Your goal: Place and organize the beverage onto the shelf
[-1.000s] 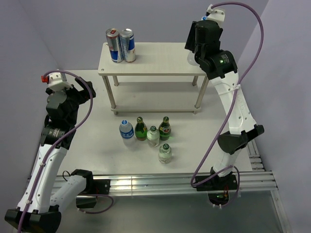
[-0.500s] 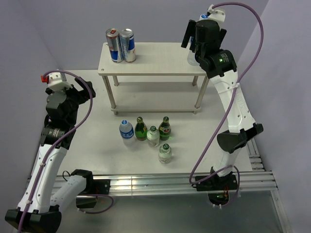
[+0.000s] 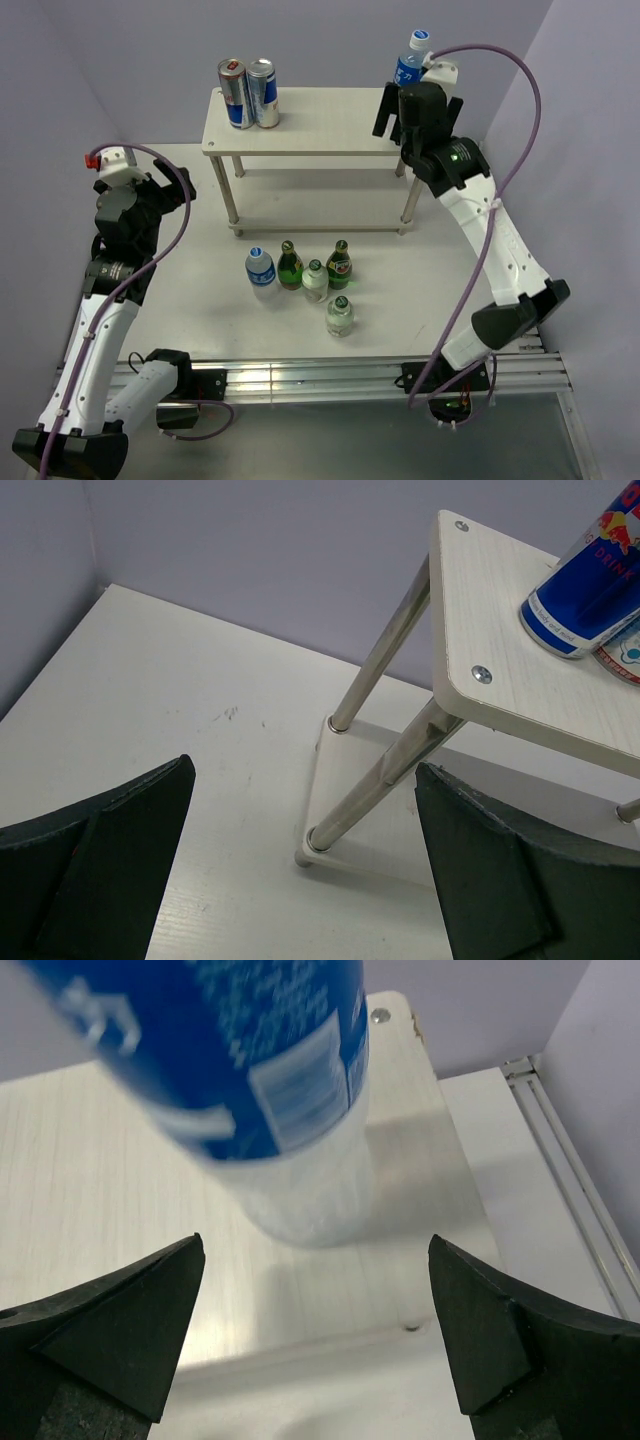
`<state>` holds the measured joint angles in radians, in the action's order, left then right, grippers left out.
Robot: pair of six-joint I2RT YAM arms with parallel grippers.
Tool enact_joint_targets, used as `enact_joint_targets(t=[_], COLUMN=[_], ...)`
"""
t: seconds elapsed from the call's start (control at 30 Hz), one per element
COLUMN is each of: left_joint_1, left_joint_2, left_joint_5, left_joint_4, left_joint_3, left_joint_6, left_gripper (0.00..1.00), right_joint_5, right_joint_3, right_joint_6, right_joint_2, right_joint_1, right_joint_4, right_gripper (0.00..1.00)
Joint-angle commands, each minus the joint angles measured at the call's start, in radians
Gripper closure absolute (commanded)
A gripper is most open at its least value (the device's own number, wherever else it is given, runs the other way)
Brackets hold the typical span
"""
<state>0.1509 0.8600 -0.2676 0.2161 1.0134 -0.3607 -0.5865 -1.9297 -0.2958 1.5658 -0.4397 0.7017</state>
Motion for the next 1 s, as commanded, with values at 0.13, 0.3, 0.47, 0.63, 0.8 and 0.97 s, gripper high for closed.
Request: enact_joint_targets(t=[0.13, 0.3, 0.47, 0.63, 0.8, 0.97], left_joint_1=[-0.014, -0.019, -0.024, -0.027, -0.028, -0.028], left_joint_2=[0.002, 0.005, 0.010, 0.017, 0.014, 0.010], left_joint_5=[0.018, 0.016, 0.022, 0.028, 0.021, 0.016], left_joint_4=[-0.004, -0.003, -0.001, 0.002, 0.003, 0.002], left_joint_3=[0.008, 0.010, 0.014, 0.017, 0.016, 0.014], left_joint_6=[0.000, 0.000, -0.001, -0.004, -0.003, -0.003], left_gripper=[0.01, 0.01, 0.01, 0.01, 0.01, 0.01], right_joint_5=[0.002, 0.085, 0.177, 0.196, 0.149, 0.177], right_joint_3=[0.159, 0.366, 0.663, 0.745, 0.673, 0.643], right_joint_6=[-0.025, -0.065, -0.106, -0.143, -0.161, -0.190], right_joint_2=[-0.168, -0.312, -0.463, -0.452, -0.316, -0.193], right_joint_1=[-0.039, -0.123, -0.397, -0.624, -0.784, -0.858], right_joint_4=[-0.088, -0.125, -0.281, -0.358, -0.346, -0.386], right_gripper=[0.00, 0.00, 0.00, 0.00, 0.00, 0.00])
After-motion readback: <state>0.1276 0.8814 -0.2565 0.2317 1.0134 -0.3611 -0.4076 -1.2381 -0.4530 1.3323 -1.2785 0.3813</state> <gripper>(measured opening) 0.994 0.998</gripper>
